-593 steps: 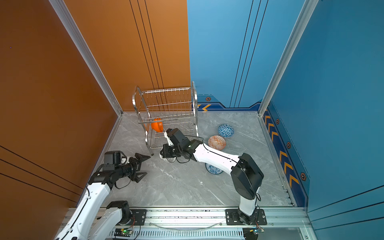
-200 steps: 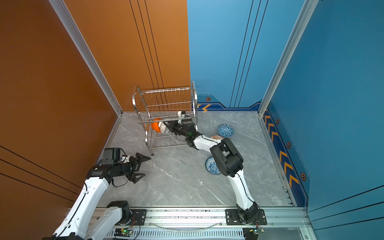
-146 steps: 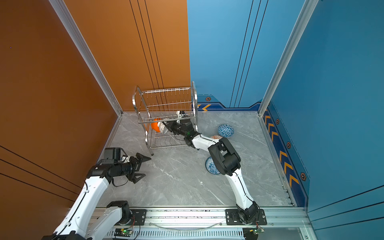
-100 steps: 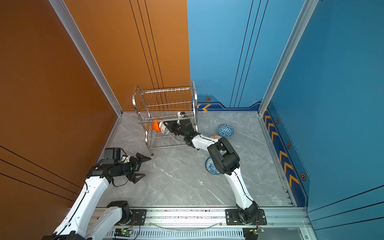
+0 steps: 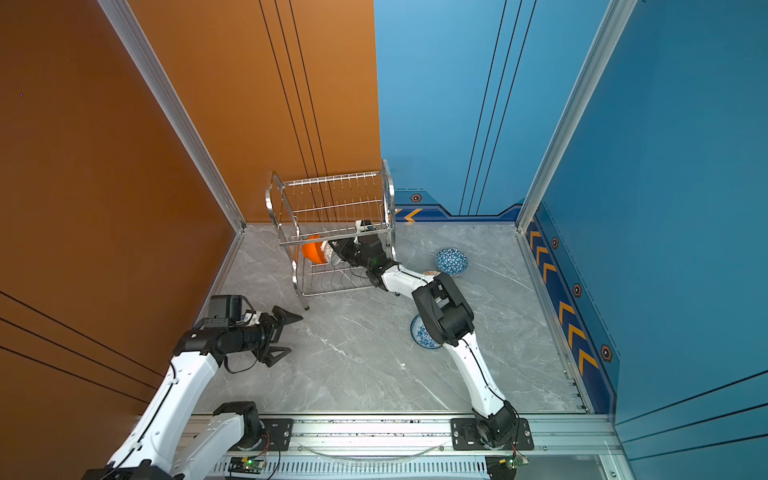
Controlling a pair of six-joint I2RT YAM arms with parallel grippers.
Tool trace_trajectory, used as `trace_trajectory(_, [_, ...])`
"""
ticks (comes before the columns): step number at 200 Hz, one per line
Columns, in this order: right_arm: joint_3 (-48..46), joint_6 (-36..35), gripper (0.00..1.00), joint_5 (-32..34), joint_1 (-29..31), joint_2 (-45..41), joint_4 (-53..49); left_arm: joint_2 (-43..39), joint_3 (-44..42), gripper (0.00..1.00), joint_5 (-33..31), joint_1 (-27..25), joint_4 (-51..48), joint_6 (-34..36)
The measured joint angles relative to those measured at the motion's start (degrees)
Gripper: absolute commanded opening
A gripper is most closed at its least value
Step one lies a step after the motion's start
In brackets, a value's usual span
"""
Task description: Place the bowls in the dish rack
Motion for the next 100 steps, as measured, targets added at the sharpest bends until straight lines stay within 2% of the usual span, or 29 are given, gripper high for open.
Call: trace_trajectory(100, [2.5, -4.9, 0.0, 2.6, 0.3, 1.0, -2.9, 0.1, 0.0, 0.98, 0.0, -0.2, 0.0, 0.0])
